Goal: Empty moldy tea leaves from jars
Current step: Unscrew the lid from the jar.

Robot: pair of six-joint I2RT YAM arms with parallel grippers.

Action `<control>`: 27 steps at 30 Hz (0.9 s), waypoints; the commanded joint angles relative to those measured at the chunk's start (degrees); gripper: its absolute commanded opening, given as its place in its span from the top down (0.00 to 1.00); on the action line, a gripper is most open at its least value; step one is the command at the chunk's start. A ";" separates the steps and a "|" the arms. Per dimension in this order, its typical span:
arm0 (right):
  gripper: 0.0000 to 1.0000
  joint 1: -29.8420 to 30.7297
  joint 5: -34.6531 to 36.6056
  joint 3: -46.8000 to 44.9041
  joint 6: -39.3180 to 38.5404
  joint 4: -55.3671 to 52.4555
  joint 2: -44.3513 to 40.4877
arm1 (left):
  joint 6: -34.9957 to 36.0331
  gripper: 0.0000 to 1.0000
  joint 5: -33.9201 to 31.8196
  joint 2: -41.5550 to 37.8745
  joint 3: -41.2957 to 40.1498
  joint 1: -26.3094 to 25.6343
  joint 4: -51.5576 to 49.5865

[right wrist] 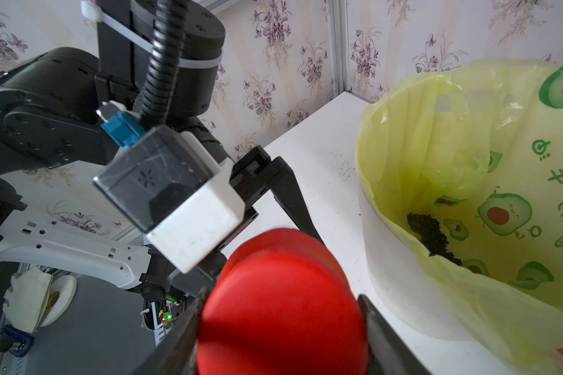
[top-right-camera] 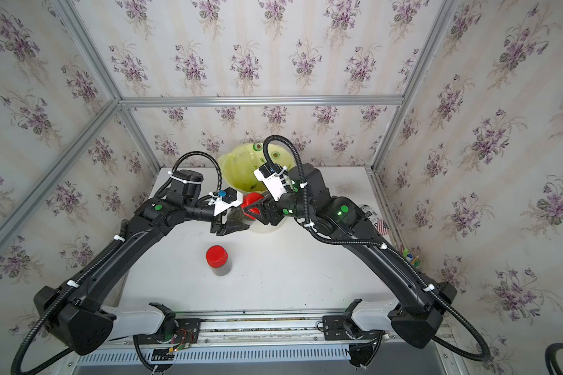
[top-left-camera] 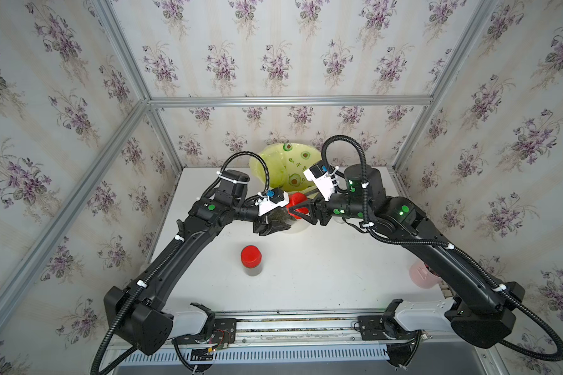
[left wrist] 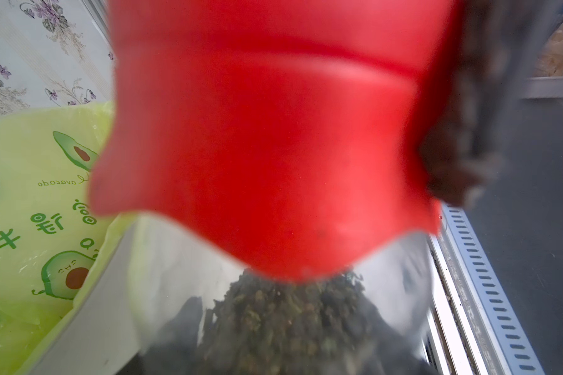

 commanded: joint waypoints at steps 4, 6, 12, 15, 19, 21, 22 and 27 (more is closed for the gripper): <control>0.49 0.00 -1.56 0.70 -6.20 -1.29 0.10 | 0.51 0.33 1.74 -0.27 0.37 -0.03 0.17; 0.51 -0.08 -1.96 1.02 -8.44 -1.22 0.19 | 0.56 0.33 1.81 -0.19 0.36 -0.05 0.18; 0.56 -0.69 -6.44 3.03 -17.60 -2.53 1.91 | 0.57 0.33 2.39 -0.74 0.28 -0.05 0.13; 0.58 -1.06 -9.48 4.27 -21.99 -4.23 2.39 | 0.61 0.33 2.21 -0.85 0.10 -0.05 0.12; 0.59 -1.57 -13.53 5.24 -27.65 -6.30 2.64 | 0.56 0.33 2.58 -0.45 0.11 -0.05 0.14; 0.61 -2.18 -14.91 5.44 -29.83 -6.60 2.65 | 0.57 0.33 2.74 -0.44 0.30 -0.01 0.07; 0.61 -2.79 -16.07 5.50 -30.67 -6.53 2.58 | 0.58 0.33 2.70 -0.42 0.29 -0.05 0.01; 0.61 -5.07 -20.54 5.05 -33.98 -6.59 2.47 | 0.73 0.33 2.05 -0.84 0.02 -0.01 -0.16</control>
